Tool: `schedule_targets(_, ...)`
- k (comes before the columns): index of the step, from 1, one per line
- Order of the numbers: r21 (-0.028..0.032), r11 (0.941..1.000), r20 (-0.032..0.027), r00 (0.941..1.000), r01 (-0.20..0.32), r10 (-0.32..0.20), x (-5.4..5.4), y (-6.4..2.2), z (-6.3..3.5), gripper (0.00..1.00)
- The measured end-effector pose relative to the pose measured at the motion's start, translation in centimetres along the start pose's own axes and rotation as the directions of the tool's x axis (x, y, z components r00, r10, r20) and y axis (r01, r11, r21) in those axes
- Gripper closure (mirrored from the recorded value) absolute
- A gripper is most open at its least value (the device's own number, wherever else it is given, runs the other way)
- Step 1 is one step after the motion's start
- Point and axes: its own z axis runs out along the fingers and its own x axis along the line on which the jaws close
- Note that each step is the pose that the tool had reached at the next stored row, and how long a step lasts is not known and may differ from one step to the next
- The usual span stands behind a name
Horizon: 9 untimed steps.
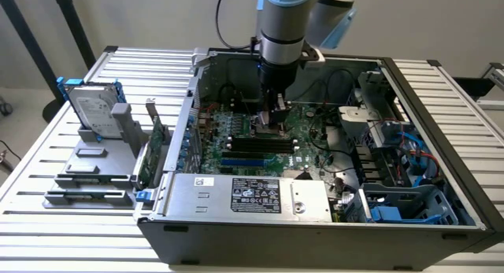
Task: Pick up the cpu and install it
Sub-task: 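Place the cpu into insertion slot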
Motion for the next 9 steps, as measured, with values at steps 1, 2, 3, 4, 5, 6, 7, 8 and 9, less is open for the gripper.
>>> schedule_targets(1,-0.0009,1.0,0.0004,1.0,-0.01,0.01,0.01,-0.04,0.06,0.46)
schedule_targets(2,-0.0016,0.9998,0.0009,0.9998,-0.019,0.019,0.01,-0.08,0.11,0.46)
schedule_targets(3,-0.0023,0.9996,0.0014,0.9996,-0.029,0.029,0.01,-0.13,0.17,0.46)
schedule_targets(4,-0.0031,0.9993,0.0018,0.9993,-0.038,0.038,0.02,-0.18,0.23,0.46)
schedule_targets(5,-0.0038,0.9989,0.0024,0.9989,-0.047,0.047,0.02,-0.23,0.28,0.46)
schedule_targets(6,-0.0046,0.9984,0.0027,0.9984,-0.057,0.057,0.02,-0.27,0.34,0.46)
schedule_targets(7,-0.0055,0.9977,0.0031,0.9977,-0.067,0.067,0.02,-0.31,0.39,0.46)
schedule_targets(8,-0.0063,0.997,0.0033,0.997,-0.077,0.077,0.03,-0.36,0.44,0.46)
schedule_targets(9,-0.0072,0.9962,0.0036,0.9962,-0.087,0.087,0.03,-0.39,0.49,0.46)
